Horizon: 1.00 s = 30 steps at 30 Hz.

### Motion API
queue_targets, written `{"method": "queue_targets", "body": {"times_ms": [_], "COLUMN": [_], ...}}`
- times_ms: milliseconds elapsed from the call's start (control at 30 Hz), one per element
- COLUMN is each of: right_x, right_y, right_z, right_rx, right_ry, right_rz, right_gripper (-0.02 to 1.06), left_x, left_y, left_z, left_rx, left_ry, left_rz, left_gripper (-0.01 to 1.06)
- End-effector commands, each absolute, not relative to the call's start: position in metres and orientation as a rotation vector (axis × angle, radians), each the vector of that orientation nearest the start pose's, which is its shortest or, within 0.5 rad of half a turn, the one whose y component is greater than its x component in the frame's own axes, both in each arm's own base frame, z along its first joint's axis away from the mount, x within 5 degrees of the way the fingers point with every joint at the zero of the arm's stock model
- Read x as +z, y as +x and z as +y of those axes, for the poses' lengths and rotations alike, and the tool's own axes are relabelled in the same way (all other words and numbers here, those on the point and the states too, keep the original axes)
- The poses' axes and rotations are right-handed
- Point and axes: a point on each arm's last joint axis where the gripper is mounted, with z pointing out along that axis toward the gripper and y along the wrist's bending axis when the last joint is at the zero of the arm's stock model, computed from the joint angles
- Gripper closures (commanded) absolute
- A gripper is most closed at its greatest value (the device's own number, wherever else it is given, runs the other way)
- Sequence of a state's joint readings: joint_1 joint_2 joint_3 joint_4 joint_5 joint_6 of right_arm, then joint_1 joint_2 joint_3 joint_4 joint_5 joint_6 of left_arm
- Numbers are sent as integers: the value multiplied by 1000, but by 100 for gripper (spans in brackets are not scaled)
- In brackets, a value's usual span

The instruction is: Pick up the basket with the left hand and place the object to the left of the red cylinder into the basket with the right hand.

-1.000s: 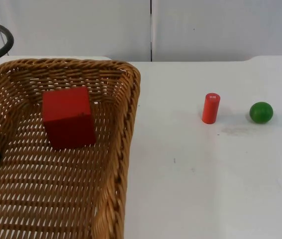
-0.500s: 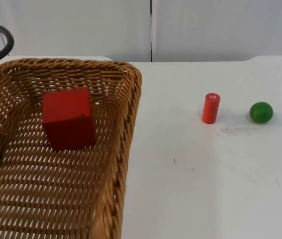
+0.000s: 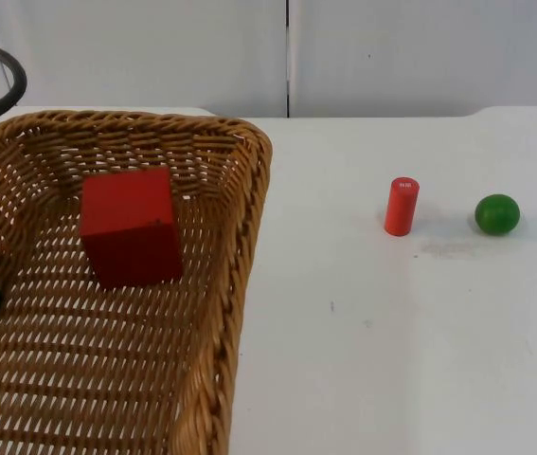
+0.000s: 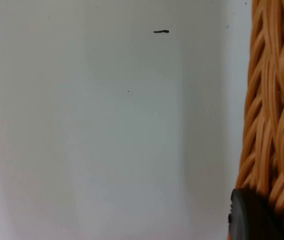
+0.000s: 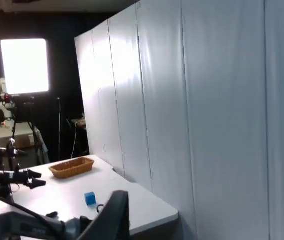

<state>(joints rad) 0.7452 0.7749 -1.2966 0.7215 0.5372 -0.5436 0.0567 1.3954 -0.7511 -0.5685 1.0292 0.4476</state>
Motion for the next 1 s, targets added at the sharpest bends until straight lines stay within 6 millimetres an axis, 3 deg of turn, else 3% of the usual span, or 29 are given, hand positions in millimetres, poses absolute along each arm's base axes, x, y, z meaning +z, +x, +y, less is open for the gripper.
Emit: {"method": "queue_targets", "body": {"times_ms": [0, 967], "right_x": [526, 524], "right_y": [54, 51], "right_z": [91, 94], "right_rx": [954, 1027], "right_ry": [-715, -730], "right_rz": [1262, 1294], "right_gripper": [0, 0], "left_x": [217, 218], "left_y": [220, 222], "left_z": [-31, -32], "left_rx": [-747, -752], "left_ry": [119, 119], "left_rz": [2928, 2902], "left_gripper": [105, 105]}}
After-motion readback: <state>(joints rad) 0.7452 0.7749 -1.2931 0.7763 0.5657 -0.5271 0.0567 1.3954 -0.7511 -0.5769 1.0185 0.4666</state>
